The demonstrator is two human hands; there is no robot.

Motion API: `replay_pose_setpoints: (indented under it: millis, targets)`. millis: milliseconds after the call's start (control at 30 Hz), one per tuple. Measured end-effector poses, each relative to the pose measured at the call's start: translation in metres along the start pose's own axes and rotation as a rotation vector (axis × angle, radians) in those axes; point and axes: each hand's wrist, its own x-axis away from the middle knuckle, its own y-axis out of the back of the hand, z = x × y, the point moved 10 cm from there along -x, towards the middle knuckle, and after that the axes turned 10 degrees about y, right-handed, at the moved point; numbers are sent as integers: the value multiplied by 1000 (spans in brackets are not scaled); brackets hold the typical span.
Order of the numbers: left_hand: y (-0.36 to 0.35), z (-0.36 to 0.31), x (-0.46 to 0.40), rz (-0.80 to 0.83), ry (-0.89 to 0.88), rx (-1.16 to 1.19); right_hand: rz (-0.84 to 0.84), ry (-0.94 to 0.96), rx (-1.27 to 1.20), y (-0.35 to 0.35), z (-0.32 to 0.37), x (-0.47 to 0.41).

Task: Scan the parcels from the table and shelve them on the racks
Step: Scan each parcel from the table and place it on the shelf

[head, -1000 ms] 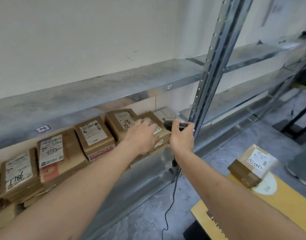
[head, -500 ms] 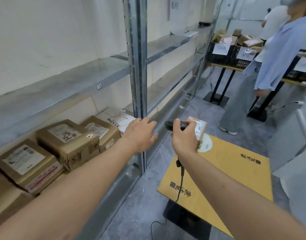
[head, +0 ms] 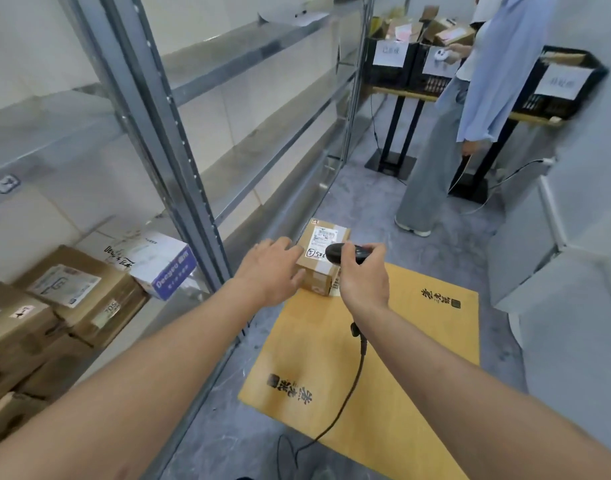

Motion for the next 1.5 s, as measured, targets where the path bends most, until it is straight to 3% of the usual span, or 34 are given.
replay_pose_setpoints:
  millis: [400,933,1067,1300,1500]
  targets:
    - [-64,-31,-104,163,-41,35,-2,-168,22,-19,-71,-89]
    - [-178,20,-248,347,-39,334,-157,-429,140,-102,-155,-158]
    - [-209,33,-260,440,77,510,-183,-474,150,-112,-169,-160]
    - [-248,37,-256,662,247,1053,-191,-497,138,-120,-175,-157]
    - [-254,45,-233,780,301,1172,-148,-487,136,-126,-178,-152]
